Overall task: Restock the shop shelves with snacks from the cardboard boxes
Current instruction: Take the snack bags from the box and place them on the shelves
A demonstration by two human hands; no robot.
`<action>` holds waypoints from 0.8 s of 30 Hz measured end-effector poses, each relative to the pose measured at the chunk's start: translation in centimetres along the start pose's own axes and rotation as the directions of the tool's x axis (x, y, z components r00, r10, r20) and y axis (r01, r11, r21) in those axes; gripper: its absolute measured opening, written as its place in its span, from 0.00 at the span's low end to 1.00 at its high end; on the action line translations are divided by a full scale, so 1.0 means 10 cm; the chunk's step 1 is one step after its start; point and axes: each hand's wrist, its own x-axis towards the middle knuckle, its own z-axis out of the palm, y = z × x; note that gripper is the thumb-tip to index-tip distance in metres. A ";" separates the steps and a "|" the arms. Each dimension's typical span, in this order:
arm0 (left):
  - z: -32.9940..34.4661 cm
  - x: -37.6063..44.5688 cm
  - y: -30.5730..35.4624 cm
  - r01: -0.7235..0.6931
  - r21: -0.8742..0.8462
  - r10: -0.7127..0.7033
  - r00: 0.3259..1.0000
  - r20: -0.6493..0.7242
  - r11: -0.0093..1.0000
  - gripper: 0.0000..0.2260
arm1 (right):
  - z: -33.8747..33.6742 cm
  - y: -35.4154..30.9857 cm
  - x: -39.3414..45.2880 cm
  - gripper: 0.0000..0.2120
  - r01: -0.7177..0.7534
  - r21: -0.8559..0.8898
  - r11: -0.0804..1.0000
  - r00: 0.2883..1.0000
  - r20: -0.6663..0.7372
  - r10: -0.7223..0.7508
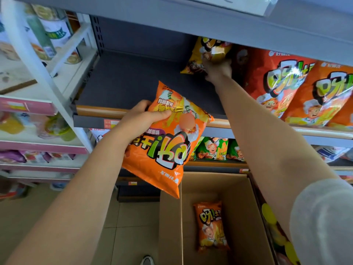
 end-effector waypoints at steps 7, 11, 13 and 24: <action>-0.02 -0.16 -0.05 -0.009 -0.332 0.033 0.997 0.069 0.943 0.22 | -0.51 0.04 -1.17 0.21 0.134 0.183 0.974 0.988 0.051 -0.145; 0.01 -0.26 0.09 -0.110 -0.546 0.087 0.994 -0.069 0.830 0.18 | -0.90 0.15 -2.00 0.09 0.131 0.416 0.900 0.986 0.041 -0.163; 0.03 -0.20 0.20 -0.151 -0.581 0.061 0.983 -0.171 0.800 0.20 | -1.04 0.19 -2.33 0.14 0.011 0.425 0.905 0.965 0.234 -0.122; 0.39 -0.02 0.62 -0.100 -0.343 0.131 0.989 0.070 0.934 0.38 | -1.31 0.23 -2.34 0.21 0.090 0.289 0.953 0.945 0.278 -0.173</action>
